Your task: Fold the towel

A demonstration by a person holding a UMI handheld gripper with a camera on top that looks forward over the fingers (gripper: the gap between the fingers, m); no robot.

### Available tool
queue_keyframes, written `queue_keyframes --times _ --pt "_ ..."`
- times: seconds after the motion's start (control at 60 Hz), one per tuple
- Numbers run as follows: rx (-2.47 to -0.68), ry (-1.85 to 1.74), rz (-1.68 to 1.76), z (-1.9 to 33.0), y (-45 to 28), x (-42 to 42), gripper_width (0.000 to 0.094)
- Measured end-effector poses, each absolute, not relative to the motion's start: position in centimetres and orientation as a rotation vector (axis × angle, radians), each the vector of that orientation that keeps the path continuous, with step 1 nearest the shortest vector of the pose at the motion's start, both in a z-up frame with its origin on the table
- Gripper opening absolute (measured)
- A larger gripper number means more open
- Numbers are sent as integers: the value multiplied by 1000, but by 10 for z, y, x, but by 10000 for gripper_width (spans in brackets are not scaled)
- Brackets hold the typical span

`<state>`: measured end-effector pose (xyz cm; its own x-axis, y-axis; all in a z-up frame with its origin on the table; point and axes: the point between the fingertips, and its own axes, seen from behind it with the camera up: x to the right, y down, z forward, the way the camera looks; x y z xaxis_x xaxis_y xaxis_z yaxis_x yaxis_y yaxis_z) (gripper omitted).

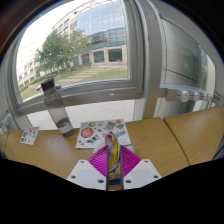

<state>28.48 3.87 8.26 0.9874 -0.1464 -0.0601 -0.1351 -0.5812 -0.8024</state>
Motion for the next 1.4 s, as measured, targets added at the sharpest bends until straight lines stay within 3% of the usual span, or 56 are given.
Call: queue_keyframes --times 0.167,0.233,0.35,0.45,0.6,0.717,1.117,1.4 --pt "-2266 195 -302 25 27 391 428" --pt "-2280 203 -278 14 21 402 493" --pt "-2204 198 -175 35 24 397 656" --pt "-2134 153 -107 73 26 370 732" --pt "-2037 76 19 127 13 296 766" --pt "-1993 33 61 144 -5 235 779" --pt "-2067 -14 108 93 -88 97 802" --pt "-2064 -66 84 90 -120 65 803"
